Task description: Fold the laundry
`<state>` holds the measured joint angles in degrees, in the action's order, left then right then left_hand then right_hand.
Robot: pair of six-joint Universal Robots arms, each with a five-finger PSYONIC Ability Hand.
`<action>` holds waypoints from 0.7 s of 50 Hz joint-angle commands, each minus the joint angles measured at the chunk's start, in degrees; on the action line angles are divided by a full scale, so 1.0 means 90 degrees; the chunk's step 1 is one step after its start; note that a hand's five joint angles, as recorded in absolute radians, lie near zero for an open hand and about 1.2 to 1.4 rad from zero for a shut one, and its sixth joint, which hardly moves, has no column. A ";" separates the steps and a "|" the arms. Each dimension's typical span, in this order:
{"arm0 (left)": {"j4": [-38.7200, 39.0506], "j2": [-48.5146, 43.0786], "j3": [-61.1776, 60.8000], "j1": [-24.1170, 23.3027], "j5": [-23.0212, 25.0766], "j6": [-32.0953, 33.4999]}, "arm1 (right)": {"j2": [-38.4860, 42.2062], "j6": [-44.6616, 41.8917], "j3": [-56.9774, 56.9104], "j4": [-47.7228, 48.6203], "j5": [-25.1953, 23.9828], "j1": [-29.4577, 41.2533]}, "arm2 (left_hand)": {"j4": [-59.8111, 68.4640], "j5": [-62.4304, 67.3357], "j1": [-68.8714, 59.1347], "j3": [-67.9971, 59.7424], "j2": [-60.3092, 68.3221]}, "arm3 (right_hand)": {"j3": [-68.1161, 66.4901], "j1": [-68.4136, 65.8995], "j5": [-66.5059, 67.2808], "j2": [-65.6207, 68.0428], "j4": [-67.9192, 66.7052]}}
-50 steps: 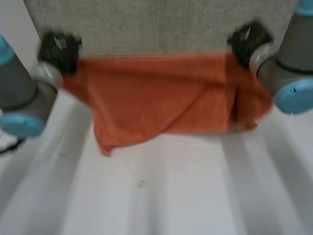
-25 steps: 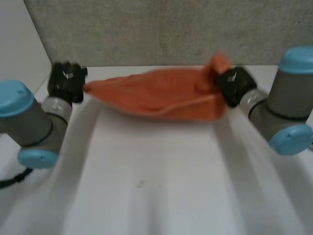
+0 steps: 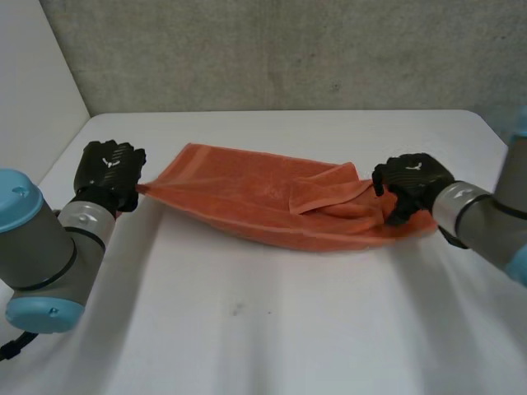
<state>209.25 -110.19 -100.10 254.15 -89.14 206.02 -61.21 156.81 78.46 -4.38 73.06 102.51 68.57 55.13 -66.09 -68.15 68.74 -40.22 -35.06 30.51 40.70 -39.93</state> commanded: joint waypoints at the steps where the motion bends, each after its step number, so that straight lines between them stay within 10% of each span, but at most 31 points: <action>1: 0.0002 -0.0022 -0.0049 0.0023 -0.0008 0.0000 | -0.0064 0.0770 0.0315 0.0057 -0.0636 -0.0899 | 0.1270 0.1652 -0.1545 -0.1317 0.1251 | -0.0371 -0.0944 0.0339 0.0317 -0.0403; 35: 0.0002 -0.0061 -0.0069 0.0023 0.0002 -0.0010 | 0.0619 -0.0802 0.1000 0.1298 -0.1066 -0.1253 | 0.1270 0.1652 -0.1545 -0.1317 0.1251 | -0.0483 -0.1056 0.0451 0.0429 -0.0515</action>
<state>209.27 -110.68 -100.69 254.32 -89.10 205.99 -58.58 151.03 89.96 7.18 63.15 91.24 68.57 55.13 -66.09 -68.15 68.74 -38.65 -33.65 28.49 39.15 -38.44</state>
